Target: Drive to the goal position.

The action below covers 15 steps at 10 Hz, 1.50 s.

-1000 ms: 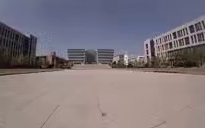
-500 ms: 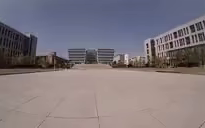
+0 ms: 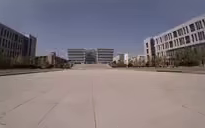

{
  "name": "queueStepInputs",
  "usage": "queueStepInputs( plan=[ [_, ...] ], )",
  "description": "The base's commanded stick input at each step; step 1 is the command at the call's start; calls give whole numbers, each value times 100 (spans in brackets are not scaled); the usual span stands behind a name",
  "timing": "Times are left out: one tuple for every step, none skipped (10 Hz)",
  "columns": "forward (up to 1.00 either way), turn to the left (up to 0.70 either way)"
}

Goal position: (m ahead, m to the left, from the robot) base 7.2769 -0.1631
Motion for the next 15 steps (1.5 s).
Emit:
queueStepInputs(
  plan=[
    [70, 0],
    [70, 0],
    [70, 0],
    [70, 0],
    [70, 0],
    [70, 0],
    [70, 0],
    [70, 0],
    [70, 0],
    [70, 0],
    [70, 0],
    [70, 0],
    [70, 0],
    [70, 0],
    [70, 0]
  ],
)
